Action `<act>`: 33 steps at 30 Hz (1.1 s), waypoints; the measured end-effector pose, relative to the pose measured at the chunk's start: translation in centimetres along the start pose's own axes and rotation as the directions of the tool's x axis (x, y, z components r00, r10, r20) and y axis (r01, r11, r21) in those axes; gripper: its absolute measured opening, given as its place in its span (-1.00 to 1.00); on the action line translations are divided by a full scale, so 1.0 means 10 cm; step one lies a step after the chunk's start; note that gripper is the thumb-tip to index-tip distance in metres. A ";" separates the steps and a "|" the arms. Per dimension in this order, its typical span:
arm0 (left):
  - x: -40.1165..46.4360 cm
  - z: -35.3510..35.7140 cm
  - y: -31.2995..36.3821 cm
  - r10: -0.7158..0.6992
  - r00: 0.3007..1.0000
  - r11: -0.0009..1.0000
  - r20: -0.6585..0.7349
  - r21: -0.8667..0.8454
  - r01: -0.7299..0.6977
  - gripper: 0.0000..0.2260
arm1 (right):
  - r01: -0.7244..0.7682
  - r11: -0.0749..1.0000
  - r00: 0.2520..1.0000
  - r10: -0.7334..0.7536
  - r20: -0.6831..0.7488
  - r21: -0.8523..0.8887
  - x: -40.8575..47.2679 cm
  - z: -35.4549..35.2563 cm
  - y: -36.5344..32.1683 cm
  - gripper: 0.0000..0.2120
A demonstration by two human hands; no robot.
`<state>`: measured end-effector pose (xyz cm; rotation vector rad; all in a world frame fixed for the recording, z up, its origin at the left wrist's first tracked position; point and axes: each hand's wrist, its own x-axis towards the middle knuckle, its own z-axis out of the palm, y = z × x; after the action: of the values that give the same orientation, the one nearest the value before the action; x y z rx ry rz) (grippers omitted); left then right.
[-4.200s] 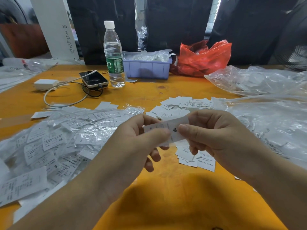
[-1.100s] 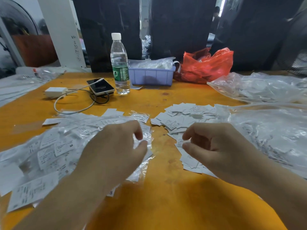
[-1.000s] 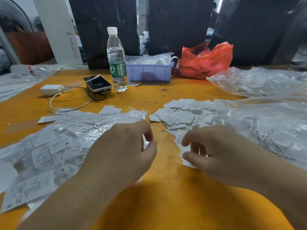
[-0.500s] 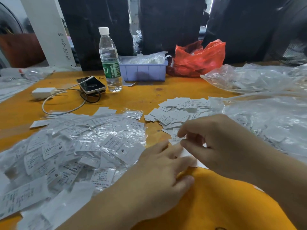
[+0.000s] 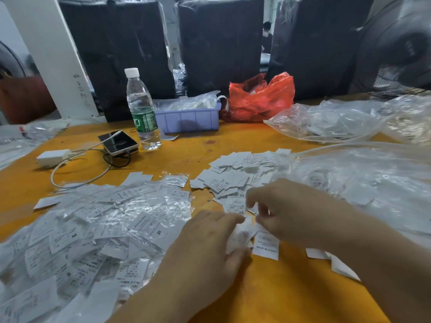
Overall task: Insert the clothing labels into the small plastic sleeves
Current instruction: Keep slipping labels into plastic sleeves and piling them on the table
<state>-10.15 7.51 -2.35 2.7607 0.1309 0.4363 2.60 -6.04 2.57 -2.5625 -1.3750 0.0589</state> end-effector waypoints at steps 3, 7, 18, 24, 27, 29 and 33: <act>0.00 -0.02 0.04 0.009 0.999 1.000 -0.035 0.007 -0.009 -0.57 | 0.050 0.997 0.989 -0.042 -0.144 0.052 0.01 -0.04 -0.01 -0.77; -0.02 -0.04 0.12 0.029 0.999 0.995 -0.044 0.094 -0.024 -0.65 | 0.067 0.998 0.972 -0.061 -0.227 0.019 -0.02 -0.10 -0.03 -0.79; -0.04 -0.06 0.10 -0.062 0.990 0.998 -0.128 -0.036 0.058 -0.61 | -0.161 0.987 0.916 0.155 -0.370 0.017 -0.05 -0.19 -0.02 -0.78; -0.04 -0.06 0.10 -0.079 0.978 0.991 -0.191 -0.120 0.056 -0.59 | -0.286 0.958 0.954 0.287 -0.087 0.032 -0.04 -0.12 -0.02 -0.73; -0.04 -0.06 0.09 -0.109 0.964 0.985 -0.243 -0.160 0.071 -0.59 | -0.283 0.958 0.958 0.285 -0.038 0.041 -0.02 -0.11 0.01 -0.73; -0.04 -0.07 0.08 -0.116 0.953 0.983 -0.281 -0.167 0.071 -0.59 | -0.292 0.955 0.955 0.294 -0.044 0.057 -0.01 -0.14 0.02 -0.71; -0.04 -0.09 0.11 -0.123 0.938 0.978 -0.324 -0.200 0.059 -0.73 | -0.328 0.943 0.936 0.332 -0.121 0.054 -0.01 -0.25 0.07 -0.73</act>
<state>-10.79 6.70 -1.25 2.4626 0.2840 0.8454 3.48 -6.98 4.85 -2.6891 -0.8805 -0.0261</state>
